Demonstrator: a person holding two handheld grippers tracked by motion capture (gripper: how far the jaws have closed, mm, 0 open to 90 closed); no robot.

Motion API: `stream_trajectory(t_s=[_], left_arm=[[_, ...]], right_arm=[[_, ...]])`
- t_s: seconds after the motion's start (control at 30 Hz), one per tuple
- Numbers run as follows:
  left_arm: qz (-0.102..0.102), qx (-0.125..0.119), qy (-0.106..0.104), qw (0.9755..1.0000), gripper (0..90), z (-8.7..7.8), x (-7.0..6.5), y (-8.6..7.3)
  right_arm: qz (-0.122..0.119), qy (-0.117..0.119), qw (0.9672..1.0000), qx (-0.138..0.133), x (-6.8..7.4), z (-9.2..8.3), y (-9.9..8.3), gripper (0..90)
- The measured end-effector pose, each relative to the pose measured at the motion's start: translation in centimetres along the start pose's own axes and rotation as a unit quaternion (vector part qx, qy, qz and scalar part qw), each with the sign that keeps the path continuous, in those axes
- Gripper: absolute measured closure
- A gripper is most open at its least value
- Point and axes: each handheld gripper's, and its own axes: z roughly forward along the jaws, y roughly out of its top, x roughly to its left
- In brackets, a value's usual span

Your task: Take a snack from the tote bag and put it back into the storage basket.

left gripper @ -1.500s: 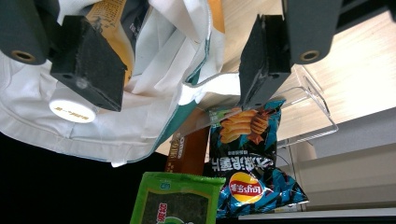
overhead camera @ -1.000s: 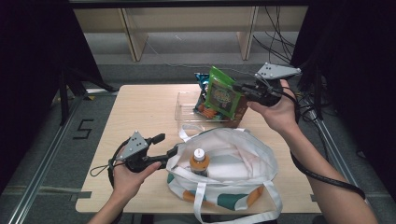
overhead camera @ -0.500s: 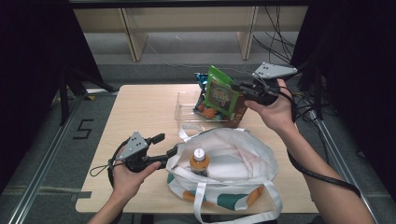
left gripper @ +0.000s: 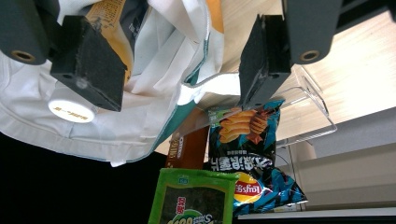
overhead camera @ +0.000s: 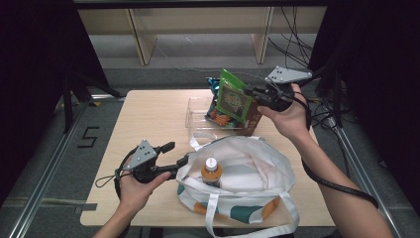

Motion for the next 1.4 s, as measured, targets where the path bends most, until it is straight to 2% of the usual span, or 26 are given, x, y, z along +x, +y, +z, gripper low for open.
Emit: stream_trajectory(t_s=[0.1,0.13,0.2,0.27,0.3,0.33,0.43,0.47,0.57,0.6,0.7,0.8,0.9,0.97,1.07,1.1,1.2,1.27,1.4], left_arm=[[-0.001,0.000,0.000,1.0000,31.1,0.0,0.0,0.0],[-0.002,0.000,0.001,1.0000,31.1,0.0,0.0,0.0],[-0.003,-0.005,-0.002,1.0000,31.1,0.1,0.0,0.0],[-0.003,-0.005,-0.003,1.0000,31.1,0.1,0.0,0.0],[-0.001,0.001,0.001,1.0000,31.1,0.0,0.0,0.0],[-0.002,0.000,0.000,1.0000,31.1,0.0,0.0,0.0],[-0.003,-0.005,-0.003,1.0000,31.1,0.1,0.0,0.0],[-0.002,-0.001,0.000,1.0000,31.1,0.0,0.0,0.0],[-0.001,0.000,0.000,1.0000,31.1,0.0,0.0,0.0],[-0.002,0.001,0.000,1.0000,31.1,0.0,0.0,0.0],[-0.003,0.000,0.000,1.0000,31.1,0.0,0.0,0.0],[-0.002,0.000,0.000,1.0000,31.1,0.0,-0.1,0.0],[-0.003,-0.001,0.000,1.0000,31.1,0.0,-0.1,0.0],[-0.003,-0.001,0.000,1.0000,31.0,0.0,-0.1,0.0],[-0.003,0.000,0.000,1.0000,31.0,0.0,0.0,0.0],[-0.002,0.000,0.000,1.0000,31.0,0.0,0.0,0.0],[-0.002,0.000,0.000,1.0000,31.0,0.0,0.0,0.0],[0.000,0.000,0.000,1.0000,31.0,0.0,0.0,0.0],[-0.002,0.000,0.000,1.0000,31.1,0.0,-0.1,-0.1]], right_arm=[[-0.014,-0.006,0.9999,-0.003,-0.2,0.2,-0.1,90.0],[-0.001,0.005,1.0000,-0.001,0.0,0.3,-0.1,90.0],[-0.004,-0.006,1.0000,-0.006,0.0,0.4,-0.1,90.0],[-0.012,-0.007,0.9999,-0.002,-0.2,0.5,0.0,90.0],[-0.005,0.000,1.0000,0.001,-0.1,0.6,0.0,90.0],[-0.012,-0.004,0.9999,-0.004,-0.2,0.6,0.0,90.0],[-0.005,-0.012,0.9999,0.001,-0.1,0.8,-0.1,90.0],[-0.009,-0.006,0.9999,-0.003,-0.2,0.9,-0.1,90.0],[-0.005,-0.012,0.9999,-0.002,-0.2,1.0,-0.1,90.0],[-0.010,-0.005,0.9999,0.000,-0.3,1.1,-0.1,90.0],[-0.002,-0.007,1.0000,0.004,-0.2,1.2,-0.2,90.0],[-0.009,-0.013,0.9999,-0.001,-0.3,1.3,-0.2,90.0],[-0.004,-0.019,0.9998,-0.001,-0.1,1.5,-0.2,90.0],[-0.010,-0.008,0.9999,-0.001,-0.3,1.7,-0.2,90.0],[-0.002,-0.011,0.9999,-0.001,-0.2,1.8,-0.2,90.0],[-0.010,-0.017,0.9998,0.000,-0.3,1.9,-0.3,90.0],[0.001,-0.012,0.9999,0.002,0.0,2.0,-0.3,90.0],[-0.010,-0.010,0.9999,-0.001,-0.2,2.2,-0.2,90.0],[-0.003,-0.017,0.9998,-0.003,0.0,2.2,-0.3,90.0]])
